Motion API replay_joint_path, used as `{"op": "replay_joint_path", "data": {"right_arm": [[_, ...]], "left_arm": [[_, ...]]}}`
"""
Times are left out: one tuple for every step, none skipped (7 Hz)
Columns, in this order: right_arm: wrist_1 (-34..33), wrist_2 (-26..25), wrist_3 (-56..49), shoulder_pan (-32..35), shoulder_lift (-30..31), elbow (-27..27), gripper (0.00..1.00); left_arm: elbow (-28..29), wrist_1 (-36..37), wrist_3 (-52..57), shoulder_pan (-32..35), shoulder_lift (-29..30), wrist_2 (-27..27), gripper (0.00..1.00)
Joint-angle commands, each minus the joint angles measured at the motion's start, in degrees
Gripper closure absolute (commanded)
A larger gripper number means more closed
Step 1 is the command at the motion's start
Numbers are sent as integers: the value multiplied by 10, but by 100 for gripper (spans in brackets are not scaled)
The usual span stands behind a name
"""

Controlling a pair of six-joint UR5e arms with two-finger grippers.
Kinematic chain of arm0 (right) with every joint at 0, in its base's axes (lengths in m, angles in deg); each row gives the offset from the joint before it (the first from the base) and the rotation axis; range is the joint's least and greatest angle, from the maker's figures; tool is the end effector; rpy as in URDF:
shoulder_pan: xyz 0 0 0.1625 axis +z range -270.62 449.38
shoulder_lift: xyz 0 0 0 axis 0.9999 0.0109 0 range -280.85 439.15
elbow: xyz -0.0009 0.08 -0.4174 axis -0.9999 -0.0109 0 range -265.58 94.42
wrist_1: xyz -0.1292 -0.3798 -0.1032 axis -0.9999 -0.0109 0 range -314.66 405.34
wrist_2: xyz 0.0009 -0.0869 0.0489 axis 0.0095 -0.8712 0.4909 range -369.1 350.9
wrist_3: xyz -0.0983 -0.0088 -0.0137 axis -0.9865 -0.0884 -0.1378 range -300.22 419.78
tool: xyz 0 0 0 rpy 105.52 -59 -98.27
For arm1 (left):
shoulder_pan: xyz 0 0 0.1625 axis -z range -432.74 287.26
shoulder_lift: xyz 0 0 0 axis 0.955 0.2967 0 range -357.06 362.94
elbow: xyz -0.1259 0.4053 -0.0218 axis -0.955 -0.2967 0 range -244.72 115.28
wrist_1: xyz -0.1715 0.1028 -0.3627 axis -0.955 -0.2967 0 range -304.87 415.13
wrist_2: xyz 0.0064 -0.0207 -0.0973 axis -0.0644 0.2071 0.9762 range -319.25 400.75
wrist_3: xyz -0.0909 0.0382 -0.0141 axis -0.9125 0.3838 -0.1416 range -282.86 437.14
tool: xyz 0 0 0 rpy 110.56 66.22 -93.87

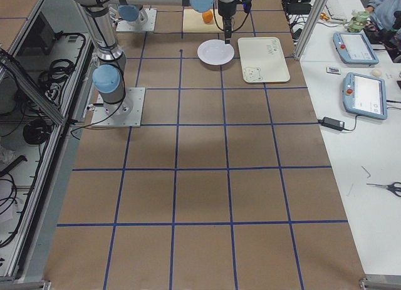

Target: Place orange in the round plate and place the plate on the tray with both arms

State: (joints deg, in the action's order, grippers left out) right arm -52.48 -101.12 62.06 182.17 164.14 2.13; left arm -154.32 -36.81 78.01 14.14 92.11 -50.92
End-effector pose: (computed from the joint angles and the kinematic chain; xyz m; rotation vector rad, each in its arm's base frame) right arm 0.1559 -0.5300 0.4769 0.0115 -3.1072 0.1404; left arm -0.1039 -0.4907 0.4951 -0.0607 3.1122 0.0209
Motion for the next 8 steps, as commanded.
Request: {"op": "replay_joint_path", "data": {"right_arm": [[0,1,0,-2,0,1,0],[0,0,0,-2,0,1,0],[0,0,0,-2,0,1,0],[0,0,0,-2,0,1,0],[0,0,0,-2,0,1,0],[-1,0,0,-2,0,1,0],[-1,0,0,-2,0,1,0],[-1,1,0,-2,0,1,0]], "left_arm": [[1,0,0,0,-1,-3,0],[1,0,0,0,-1,-3,0],[1,0,0,0,-2,-4,0],[-1,-1,0,0,-2,-9,0],[-1,-1,0,0,-2,-8,0],[-1,0,0,0,-2,-8,0],[-1,0,-1,0,-2,-7,0],[-1,-1,-1,0,-3,-9,0]]}}
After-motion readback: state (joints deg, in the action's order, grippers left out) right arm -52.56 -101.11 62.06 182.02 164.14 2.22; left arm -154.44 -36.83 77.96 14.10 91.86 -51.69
